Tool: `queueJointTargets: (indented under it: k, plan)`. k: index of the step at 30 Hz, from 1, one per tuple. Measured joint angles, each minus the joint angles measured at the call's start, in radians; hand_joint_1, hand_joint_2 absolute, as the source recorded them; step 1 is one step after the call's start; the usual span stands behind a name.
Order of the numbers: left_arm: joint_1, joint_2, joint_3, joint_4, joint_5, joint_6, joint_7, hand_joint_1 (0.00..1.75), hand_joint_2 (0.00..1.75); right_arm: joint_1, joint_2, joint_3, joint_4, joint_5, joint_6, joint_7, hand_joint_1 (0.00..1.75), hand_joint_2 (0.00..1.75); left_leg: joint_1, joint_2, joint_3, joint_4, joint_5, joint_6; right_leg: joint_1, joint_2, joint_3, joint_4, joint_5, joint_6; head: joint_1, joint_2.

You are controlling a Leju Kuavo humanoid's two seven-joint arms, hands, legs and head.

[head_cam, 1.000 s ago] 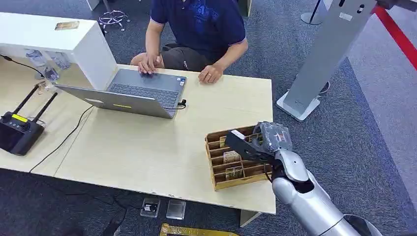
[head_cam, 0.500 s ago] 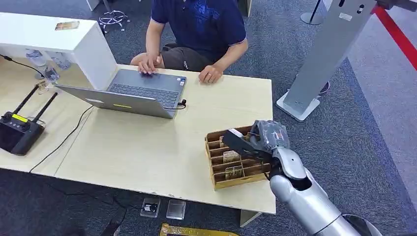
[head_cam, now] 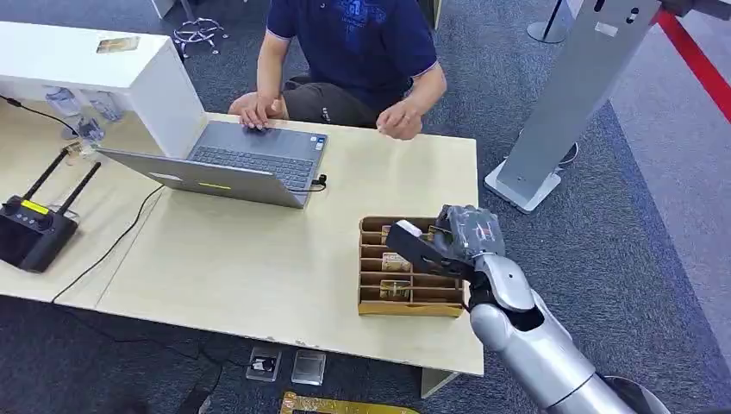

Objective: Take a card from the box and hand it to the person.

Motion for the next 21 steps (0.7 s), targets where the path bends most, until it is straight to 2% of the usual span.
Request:
queueJointTargets:
  k: [7,12,17,21]
  plan:
    - [0.004,0.000,0.014,0.000,0.000,0.004,0.001,0.00,0.00,-0.023,-0.004,-0.002,-0.132,0.000,0.005,0.002,1.66,1.75,0.000,0.000,0.000,0.000,0.000,0.000,0.000,0.000,0.000,0.000,0.000,0.000,-0.002,0.000]
    - [0.005,0.000,0.024,0.000,0.000,0.008,0.000,0.00,0.00,-0.085,-0.003,0.003,-0.176,-0.043,0.006,-0.025,1.66,1.75,0.000,0.000,0.000,0.000,0.000,0.000,0.000,0.000,0.000,0.000,0.000,0.000,-0.001,0.000]
    - [0.004,0.000,0.025,0.000,-0.012,-0.001,-0.009,0.00,0.00,-0.170,0.016,0.015,-0.121,-0.095,-0.016,-0.068,1.66,1.75,0.000,0.000,0.000,0.000,0.000,0.000,0.000,0.000,0.000,0.000,0.000,0.000,0.000,0.000]
    - [0.003,0.000,0.025,0.000,-0.025,-0.004,-0.013,0.00,0.00,-0.217,0.048,0.029,-0.012,-0.108,-0.053,-0.115,1.66,1.75,0.000,0.000,0.000,0.000,0.000,0.000,0.000,0.000,0.000,0.000,0.000,0.000,-0.001,0.000]
